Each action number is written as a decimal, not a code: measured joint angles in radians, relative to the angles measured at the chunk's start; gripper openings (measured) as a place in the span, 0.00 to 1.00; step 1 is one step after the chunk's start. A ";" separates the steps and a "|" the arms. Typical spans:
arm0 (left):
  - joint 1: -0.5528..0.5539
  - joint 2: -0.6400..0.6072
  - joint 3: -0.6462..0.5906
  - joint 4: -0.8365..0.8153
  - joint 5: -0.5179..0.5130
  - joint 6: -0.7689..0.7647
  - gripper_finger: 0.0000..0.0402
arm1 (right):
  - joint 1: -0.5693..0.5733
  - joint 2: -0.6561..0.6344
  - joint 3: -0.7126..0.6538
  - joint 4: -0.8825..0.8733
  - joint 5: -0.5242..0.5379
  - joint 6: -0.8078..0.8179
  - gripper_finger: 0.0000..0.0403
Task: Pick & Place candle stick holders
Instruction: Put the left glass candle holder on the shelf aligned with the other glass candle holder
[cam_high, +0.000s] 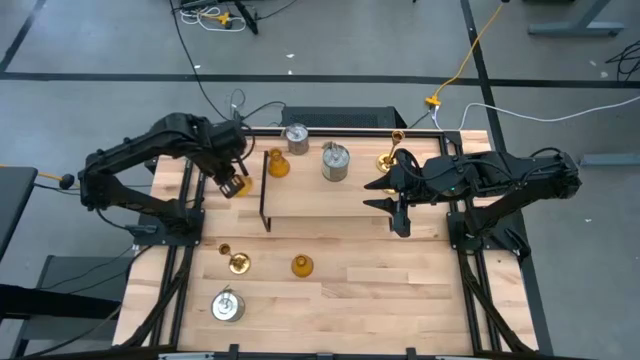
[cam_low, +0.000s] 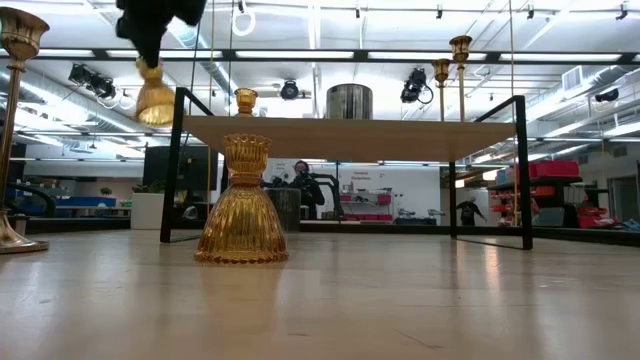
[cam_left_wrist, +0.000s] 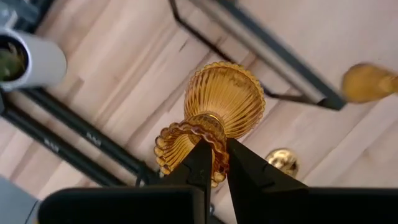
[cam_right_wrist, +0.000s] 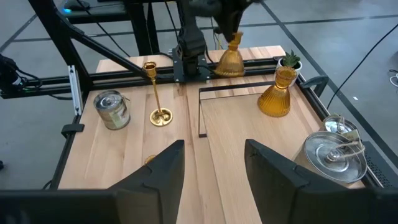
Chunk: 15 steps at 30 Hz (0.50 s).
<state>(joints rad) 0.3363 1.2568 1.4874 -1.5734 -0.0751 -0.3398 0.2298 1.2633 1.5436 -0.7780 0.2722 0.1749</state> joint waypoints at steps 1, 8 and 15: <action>0.000 0.000 0.020 0.002 0.000 0.009 0.09 | 0.000 0.000 0.000 0.000 0.000 0.000 0.42; 0.000 0.000 0.108 0.001 -0.002 0.023 0.09 | 0.000 0.000 0.000 0.000 0.000 0.000 0.42; -0.022 0.011 0.172 0.006 0.000 0.064 0.09 | 0.000 0.000 0.000 0.000 0.000 0.000 0.42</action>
<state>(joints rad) 0.3143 1.2678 1.6592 -1.5678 -0.0753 -0.2759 0.2298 1.2633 1.5436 -0.7780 0.2722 0.1749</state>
